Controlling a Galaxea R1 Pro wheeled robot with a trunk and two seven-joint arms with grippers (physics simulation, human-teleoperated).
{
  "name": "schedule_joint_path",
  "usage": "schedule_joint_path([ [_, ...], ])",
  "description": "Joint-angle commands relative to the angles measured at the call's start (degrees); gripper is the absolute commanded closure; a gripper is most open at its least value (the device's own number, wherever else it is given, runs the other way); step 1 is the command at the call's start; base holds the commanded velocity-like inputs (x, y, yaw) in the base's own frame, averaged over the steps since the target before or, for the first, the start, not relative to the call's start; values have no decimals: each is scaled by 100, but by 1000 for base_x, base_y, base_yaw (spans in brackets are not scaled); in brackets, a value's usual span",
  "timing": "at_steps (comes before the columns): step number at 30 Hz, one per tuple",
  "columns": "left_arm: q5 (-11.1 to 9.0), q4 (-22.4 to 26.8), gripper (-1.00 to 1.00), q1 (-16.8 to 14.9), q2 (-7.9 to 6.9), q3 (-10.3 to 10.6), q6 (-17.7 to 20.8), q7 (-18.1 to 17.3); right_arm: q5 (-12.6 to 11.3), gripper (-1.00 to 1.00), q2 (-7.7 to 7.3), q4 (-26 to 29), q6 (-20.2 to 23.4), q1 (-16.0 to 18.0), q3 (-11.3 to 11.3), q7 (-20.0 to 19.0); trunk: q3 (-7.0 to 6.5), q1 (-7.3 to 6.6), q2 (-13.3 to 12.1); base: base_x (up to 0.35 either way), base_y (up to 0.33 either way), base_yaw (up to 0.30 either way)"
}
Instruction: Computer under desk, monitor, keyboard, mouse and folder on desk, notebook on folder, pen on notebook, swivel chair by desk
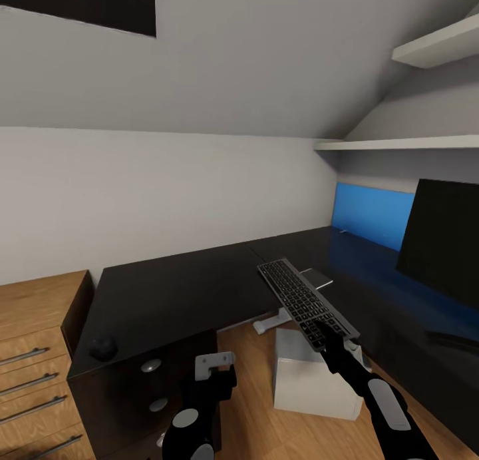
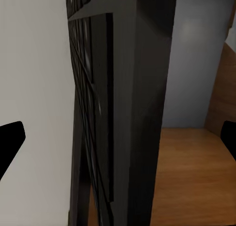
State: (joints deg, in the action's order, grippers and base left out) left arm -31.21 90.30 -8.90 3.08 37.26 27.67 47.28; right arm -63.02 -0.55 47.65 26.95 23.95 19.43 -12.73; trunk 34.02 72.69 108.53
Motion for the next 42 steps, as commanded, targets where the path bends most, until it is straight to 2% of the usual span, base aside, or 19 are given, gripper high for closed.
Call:
schedule_joint_path([
  [1, -34, 6, -100, -6, -1, 8, 19, 45, -17, -100, 2, -1, 39, 5, 18, -10, 6, 0, 3, 17, 5, 0],
  [10, -34, 5, -100, -6, -1, 7, 19, 45, -10, -100, 2, 5, 39, 5, 17, -10, 6, 0, 3, 6, 1, 0],
  [11, -34, 5, -100, -6, -1, 6, 19, 45, -6, 100, 2, 8, 39, 5, 17, -10, 6, 0, 3, 0, 0, 0],
  [26, -39, -4, -100, -6, -1, 9, 19, 45, 1, 100, -7, 17, 39, 5, 17, -10, 6, 0, 3, 0, 0, 0],
  [33, -35, -6, -100, -6, -1, 15, 19, 46, -6, 100, -7, 74, 39, 5, 17, -30, -119, -154, -278, 0, 0, 0],
  [38, -39, -11, -100, -6, -1, 12, 20, 45, -16, 100, -14, 763, 89, -13, 19, -36, -209, -264, -478, 0, 0, 0],
  [42, -41, -12, -100, -6, -1, 16, 19, 45, -17, 100, -33, 942, 113, -28, 22, -36, -281, -352, -639, 0, 0, 0],
])
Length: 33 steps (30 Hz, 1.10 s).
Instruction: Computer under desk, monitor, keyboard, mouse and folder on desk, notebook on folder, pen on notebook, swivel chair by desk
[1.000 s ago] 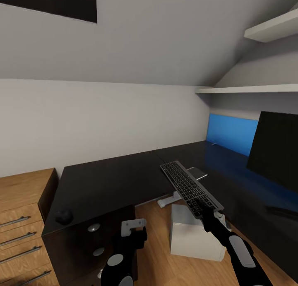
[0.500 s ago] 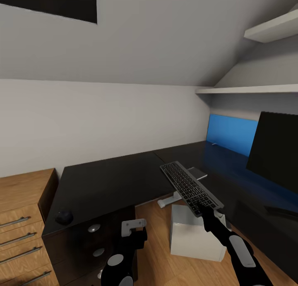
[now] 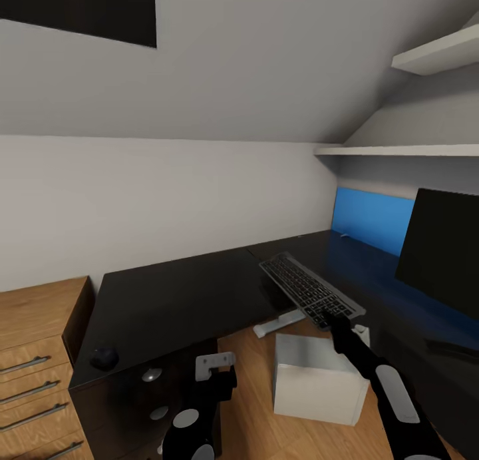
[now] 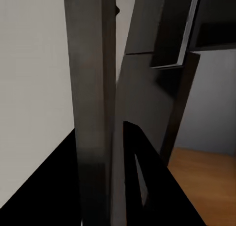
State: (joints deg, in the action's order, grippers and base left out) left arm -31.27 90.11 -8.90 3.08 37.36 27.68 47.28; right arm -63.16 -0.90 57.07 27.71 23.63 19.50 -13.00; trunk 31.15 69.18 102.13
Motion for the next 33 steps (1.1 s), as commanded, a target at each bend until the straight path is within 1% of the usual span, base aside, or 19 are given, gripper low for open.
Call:
schedule_joint_path([
  [1, -36, 1, -100, -6, -1, 8, 19, 45, -3, 100, -2, 40, 50, 3, 12, -10, -12, -23, -38, 0, 0, 0],
  [5, -37, -33, -100, -6, -1, 9, 19, 45, 4, 100, -21, 304, 315, -8, 13, -19, -84, -111, -199, 0, 0, 0],
  [8, -37, -36, -100, -6, -1, 9, 19, 45, 5, 100, -28, 369, 356, -35, 15, -25, -138, -177, -319, 0, 0, 0],
  [10, -37, -37, -100, -6, -1, 9, 19, 45, 1, 100, -30, 385, 381, -52, 14, -37, -138, -177, -319, 0, 0, 0],
  [17, -37, -38, -100, -6, -1, 6, 19, 45, -6, 100, -26, 395, 688, -115, 12, -139, -138, -177, -319, 0, 0, 0],
  [18, -37, -38, -100, -6, -1, 2, 19, 45, -12, 100, -25, 392, 732, -119, 16, -274, -138, -177, -319, 0, 0, 0],
  [19, -37, -38, -100, -6, -1, 1, 19, 45, -4, 100, -25, 370, 745, -121, 17, -546, -138, -177, -319, 0, 0, 0],
  [20, -37, -38, -100, -6, -1, 0, 19, 45, 2, 100, -23, 362, 748, -121, 18, -679, -138, -177, -319, 0, 0, 0],
  [22, -37, -38, -100, -6, -1, 0, 19, 45, 5, 100, -23, 356, 751, -122, 18, -806, -138, -177, -319, 0, 0, 0],
  [23, -37, -38, -100, -6, -1, 0, 19, 45, 37, 100, -30, 356, 754, -130, 18, -926, -138, -177, -319, -223, -216, 0],
  [25, -37, -38, -100, -6, -1, 0, 19, 45, 47, 100, -28, 357, 754, -130, 18, -925, -138, -177, -319, -232, -225, 0],
  [33, -29, -38, -100, -6, -1, 8, 19, 45, 67, 100, -23, 357, 749, -131, 18, -927, -135, -177, -319, -163, -305, 244],
])
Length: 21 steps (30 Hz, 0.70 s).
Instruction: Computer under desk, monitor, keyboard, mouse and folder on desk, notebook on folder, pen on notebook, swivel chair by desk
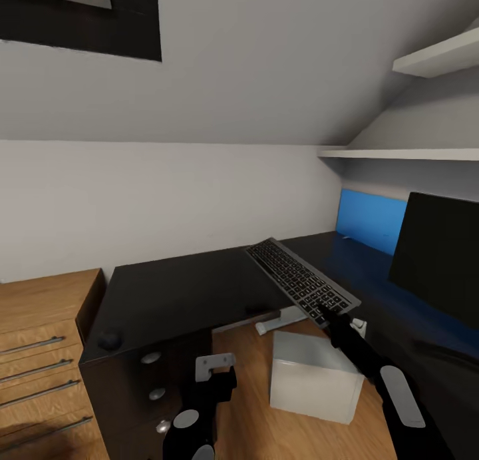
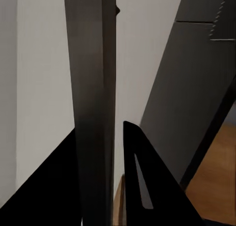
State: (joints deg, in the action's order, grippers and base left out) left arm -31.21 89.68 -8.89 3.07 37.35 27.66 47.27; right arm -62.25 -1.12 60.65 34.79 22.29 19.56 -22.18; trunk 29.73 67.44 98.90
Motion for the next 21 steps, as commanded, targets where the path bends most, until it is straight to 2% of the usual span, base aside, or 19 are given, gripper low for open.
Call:
schedule_joint_path([
  [1, -35, 5, -100, -8, 1, 7, 20, 46, -24, 100, -4, -1, 42, 3, 15, -7, 9, -2, 4, -190, -293, 183],
  [6, -37, 5, -100, -8, 1, 2, 20, 46, -40, 100, -76, -1, 54, 3, 20, -14, 13, -2, 4, -210, -275, 70],
  [13, -38, 5, -100, -8, 1, 0, 20, 46, -49, 100, -97, -1, 56, 3, 29, -38, 13, -2, 4, -236, -243, 8],
  [21, -42, 5, -100, -8, 1, 0, 20, 46, -37, 100, -107, -2, 63, -40, 30, -32, 13, -2, 4, -329, -37, 0],
])
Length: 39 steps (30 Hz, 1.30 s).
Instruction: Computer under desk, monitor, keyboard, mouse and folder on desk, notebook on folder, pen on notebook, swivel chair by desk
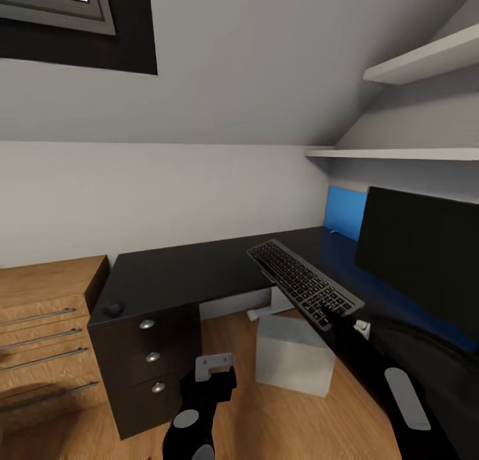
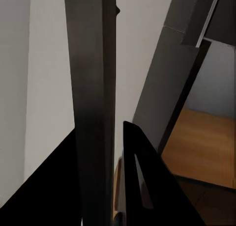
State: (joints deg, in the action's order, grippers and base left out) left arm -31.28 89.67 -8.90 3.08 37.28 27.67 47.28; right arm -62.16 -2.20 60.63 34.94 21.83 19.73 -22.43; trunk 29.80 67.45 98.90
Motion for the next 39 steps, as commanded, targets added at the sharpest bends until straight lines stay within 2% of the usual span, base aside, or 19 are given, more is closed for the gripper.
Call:
schedule_joint_path([
  [1, -35, 6, -100, -6, -1, 7, 19, 45, -41, 100, 1, -1, 48, 2, 12, -10, 6, -4, 4, -337, -1, 0],
  [19, -36, 6, -100, -6, -1, 7, 20, 45, -41, 100, 21, -84, 16, -4, 9, -30, 6, -4, 4, -337, -6, 0],
  [39, -36, 6, -100, -6, -2, 7, 19, 45, -26, 100, 1, -95, 19, -4, 13, -32, 6, -4, 4, -285, -191, 0],
])
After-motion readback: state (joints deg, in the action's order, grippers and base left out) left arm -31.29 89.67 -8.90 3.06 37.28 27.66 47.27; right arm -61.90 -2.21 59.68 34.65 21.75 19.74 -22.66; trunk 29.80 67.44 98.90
